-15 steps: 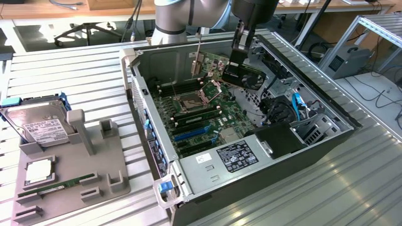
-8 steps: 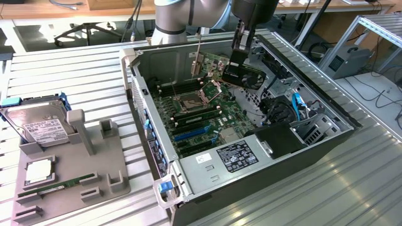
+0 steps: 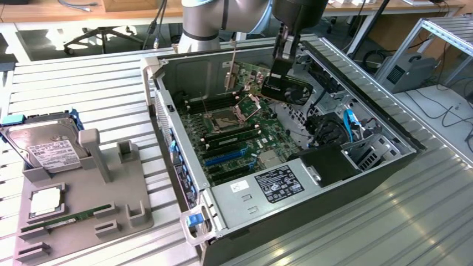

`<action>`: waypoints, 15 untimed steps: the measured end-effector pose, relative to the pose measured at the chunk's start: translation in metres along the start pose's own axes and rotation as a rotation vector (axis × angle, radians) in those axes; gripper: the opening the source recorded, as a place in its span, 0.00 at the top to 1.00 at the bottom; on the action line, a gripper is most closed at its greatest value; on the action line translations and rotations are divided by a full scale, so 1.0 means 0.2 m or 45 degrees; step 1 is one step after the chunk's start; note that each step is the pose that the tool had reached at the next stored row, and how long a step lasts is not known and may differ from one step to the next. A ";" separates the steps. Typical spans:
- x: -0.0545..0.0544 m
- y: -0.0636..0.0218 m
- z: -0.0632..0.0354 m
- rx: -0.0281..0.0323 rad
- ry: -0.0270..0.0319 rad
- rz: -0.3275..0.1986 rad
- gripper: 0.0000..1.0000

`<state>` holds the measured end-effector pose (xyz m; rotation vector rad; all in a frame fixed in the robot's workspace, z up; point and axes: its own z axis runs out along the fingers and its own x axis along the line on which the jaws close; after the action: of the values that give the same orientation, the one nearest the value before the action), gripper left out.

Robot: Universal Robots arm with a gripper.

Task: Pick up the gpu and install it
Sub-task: 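Insert the gpu into the slot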

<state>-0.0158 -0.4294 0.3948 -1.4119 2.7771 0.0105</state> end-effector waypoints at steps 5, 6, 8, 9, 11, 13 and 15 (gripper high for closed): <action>0.00 0.000 0.000 -0.0004 0.0000 -0.017 0.73; 0.00 0.000 0.000 -0.0004 0.0000 -0.020 0.73; 0.00 0.000 0.000 -0.0005 0.0001 -0.026 0.73; 0.00 0.000 0.000 -0.0005 0.0001 -0.029 0.73; 0.00 0.000 0.000 -0.0006 0.0002 -0.036 0.73; 0.00 0.000 0.000 -0.0008 0.0002 -0.043 0.73; 0.00 0.000 0.000 -0.0009 0.0003 -0.048 0.73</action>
<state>-0.0158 -0.4295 0.3948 -1.4644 2.7502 0.0105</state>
